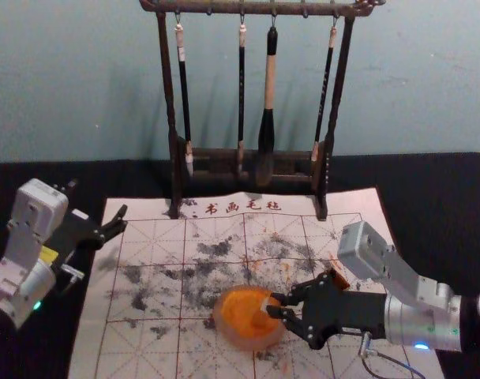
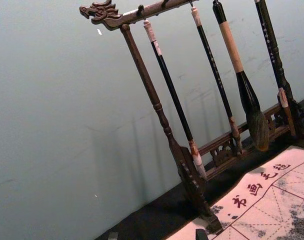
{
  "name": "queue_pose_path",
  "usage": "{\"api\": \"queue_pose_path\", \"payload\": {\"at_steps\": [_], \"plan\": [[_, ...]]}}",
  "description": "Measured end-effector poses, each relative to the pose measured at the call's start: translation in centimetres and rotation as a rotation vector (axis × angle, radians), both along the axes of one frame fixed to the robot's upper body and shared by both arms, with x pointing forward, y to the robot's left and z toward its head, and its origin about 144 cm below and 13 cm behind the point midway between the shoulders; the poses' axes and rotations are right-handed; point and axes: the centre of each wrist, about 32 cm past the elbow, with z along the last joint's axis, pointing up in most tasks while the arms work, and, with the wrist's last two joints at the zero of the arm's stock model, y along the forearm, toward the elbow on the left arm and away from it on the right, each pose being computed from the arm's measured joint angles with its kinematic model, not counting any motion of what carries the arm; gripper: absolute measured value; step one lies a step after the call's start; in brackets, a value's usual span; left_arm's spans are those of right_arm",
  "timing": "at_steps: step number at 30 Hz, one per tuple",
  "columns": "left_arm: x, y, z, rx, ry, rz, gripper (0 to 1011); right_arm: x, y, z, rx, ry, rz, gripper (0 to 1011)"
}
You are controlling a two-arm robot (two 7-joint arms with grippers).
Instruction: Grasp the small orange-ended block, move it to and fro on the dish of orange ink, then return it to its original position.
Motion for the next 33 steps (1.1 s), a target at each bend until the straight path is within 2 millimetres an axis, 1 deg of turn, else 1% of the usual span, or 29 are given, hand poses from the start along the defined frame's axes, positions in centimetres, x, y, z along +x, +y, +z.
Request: {"api": "queue_pose_path", "payload": {"at_steps": [10, 17, 25, 33], "plan": [[0.0, 0.0, 0.0, 0.0, 0.0, 0.0, 1001, 0.2, 0.8, 0.2, -0.021, -0.002, 0.026, 87], [0.0, 0.0, 0.0, 0.0, 0.0, 0.0, 1001, 0.7, 1.3, 0.2, -0.036, -0.012, 0.019, 87], [0.0, 0.0, 0.0, 0.0, 0.0, 0.0, 1001, 1.5, 1.5, 0.4, -0.055, -0.025, -0.013, 87], [0.0, 0.0, 0.0, 0.0, 0.0, 0.0, 1001, 1.7, 1.3, 0.6, -0.068, -0.028, -0.03, 87]]}}
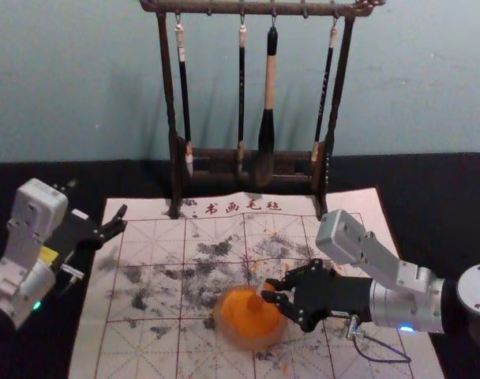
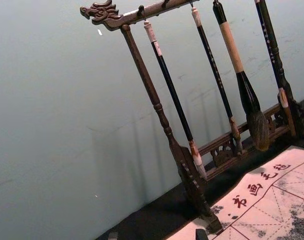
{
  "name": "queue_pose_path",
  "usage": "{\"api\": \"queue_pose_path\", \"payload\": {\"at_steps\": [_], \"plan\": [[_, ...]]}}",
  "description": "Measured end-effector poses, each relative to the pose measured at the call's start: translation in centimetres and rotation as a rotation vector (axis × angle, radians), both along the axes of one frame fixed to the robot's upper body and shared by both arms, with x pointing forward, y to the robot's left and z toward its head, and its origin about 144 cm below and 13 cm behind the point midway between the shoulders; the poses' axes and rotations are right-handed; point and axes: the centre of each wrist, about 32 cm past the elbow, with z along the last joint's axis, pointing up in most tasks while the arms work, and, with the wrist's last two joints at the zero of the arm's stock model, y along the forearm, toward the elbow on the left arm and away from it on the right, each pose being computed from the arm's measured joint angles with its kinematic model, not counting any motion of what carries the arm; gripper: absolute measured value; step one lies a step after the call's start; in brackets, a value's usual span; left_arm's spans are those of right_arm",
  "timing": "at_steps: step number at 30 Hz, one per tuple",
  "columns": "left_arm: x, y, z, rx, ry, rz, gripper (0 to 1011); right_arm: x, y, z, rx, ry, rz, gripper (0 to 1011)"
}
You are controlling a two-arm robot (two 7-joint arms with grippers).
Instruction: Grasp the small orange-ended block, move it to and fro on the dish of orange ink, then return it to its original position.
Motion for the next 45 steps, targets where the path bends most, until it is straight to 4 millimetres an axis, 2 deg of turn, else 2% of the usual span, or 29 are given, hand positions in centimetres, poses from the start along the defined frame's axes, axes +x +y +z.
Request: {"api": "queue_pose_path", "payload": {"at_steps": [14, 23, 45], "plan": [[0.0, 0.0, 0.0, 0.0, 0.0, 0.0, 1001, -1.1, -0.9, 1.2, -0.02, -0.008, 0.015, 87], [0.0, 0.0, 0.0, 0.0, 0.0, 0.0, 1001, -1.5, -0.7, 1.5, -0.035, 0.004, 0.039, 87], [0.0, 0.0, 0.0, 0.0, 0.0, 0.0, 1001, -0.2, 1.3, 1.8, -0.096, -0.016, 0.059, 87]]}}
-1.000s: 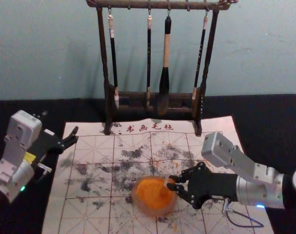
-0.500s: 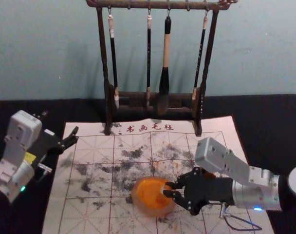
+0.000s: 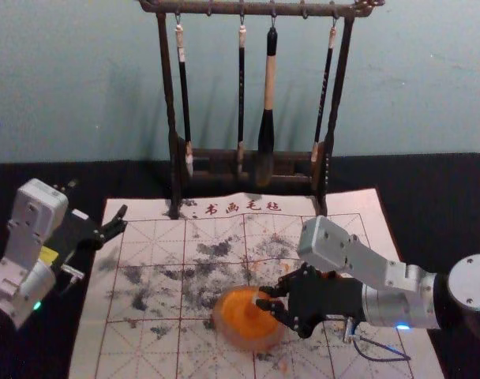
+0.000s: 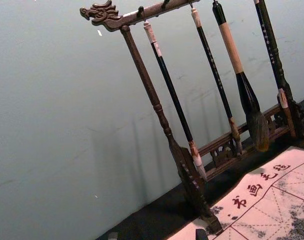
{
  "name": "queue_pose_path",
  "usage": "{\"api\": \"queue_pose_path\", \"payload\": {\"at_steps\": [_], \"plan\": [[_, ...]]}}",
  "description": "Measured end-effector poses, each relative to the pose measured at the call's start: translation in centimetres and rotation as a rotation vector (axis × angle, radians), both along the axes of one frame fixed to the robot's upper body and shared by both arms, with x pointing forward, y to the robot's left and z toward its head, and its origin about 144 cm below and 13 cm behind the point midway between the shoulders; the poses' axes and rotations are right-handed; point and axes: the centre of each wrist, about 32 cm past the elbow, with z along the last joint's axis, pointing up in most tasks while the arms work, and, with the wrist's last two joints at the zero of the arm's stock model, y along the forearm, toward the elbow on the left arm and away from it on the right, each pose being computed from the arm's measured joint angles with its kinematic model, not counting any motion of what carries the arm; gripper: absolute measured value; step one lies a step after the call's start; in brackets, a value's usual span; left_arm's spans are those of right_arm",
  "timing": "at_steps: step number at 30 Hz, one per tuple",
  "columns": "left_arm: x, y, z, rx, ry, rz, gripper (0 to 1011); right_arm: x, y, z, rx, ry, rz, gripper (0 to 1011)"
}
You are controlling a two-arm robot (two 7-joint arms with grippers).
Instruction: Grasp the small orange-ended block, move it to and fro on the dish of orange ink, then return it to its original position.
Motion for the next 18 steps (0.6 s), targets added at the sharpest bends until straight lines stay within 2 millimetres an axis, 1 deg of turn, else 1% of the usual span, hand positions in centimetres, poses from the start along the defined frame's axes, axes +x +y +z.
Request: {"api": "queue_pose_path", "payload": {"at_steps": [11, 18], "plan": [[0.0, 0.0, 0.0, 0.0, 0.0, 0.0, 1001, 0.88, -0.08, 0.11, -0.018, -0.008, -0.033, 87], [0.0, 0.0, 0.0, 0.0, 0.0, 0.0, 1001, 0.59, -0.81, 0.53, -0.018, -0.009, -0.046, 87]]}}
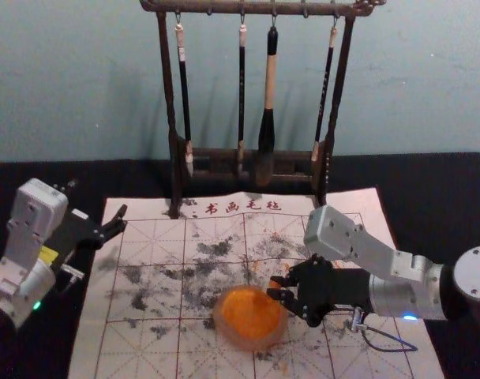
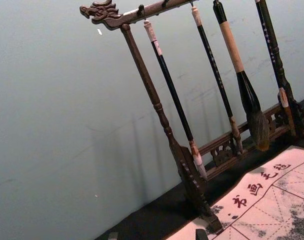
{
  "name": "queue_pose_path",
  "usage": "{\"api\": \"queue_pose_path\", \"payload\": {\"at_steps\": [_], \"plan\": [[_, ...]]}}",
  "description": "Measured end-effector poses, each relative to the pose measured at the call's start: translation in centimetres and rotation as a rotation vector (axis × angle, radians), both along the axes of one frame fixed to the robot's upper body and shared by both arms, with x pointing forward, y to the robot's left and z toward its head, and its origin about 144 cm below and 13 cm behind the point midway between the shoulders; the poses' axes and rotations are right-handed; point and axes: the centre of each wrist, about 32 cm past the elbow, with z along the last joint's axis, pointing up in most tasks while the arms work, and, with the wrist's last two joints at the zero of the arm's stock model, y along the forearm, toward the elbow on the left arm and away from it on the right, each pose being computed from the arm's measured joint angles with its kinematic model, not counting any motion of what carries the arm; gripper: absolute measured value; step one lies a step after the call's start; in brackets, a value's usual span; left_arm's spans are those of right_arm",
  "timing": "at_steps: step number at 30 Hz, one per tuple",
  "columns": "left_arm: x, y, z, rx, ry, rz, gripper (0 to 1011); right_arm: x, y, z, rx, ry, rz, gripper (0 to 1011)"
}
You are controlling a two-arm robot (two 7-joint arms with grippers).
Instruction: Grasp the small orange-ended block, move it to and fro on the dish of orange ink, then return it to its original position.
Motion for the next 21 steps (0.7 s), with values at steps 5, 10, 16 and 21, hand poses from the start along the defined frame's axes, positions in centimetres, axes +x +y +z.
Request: {"api": "queue_pose_path", "payload": {"at_steps": [5, 10, 16, 21], "plan": [[0.0, 0.0, 0.0, 0.0, 0.0, 0.0, 1001, -0.5, -0.5, 0.4, 0.017, 0.0, -0.003, 87], [0.0, 0.0, 0.0, 0.0, 0.0, 0.0, 1001, -1.0, -1.0, 1.0, 0.041, -0.005, -0.013, 87], [0.0, 0.0, 0.0, 0.0, 0.0, 0.0, 1001, -1.3, -1.6, 1.5, 0.056, -0.01, -0.036, 87], [0.0, 0.0, 0.0, 0.0, 0.0, 0.0, 1001, -1.6, -2.5, 2.2, 0.06, -0.017, -0.081, 87]]}}
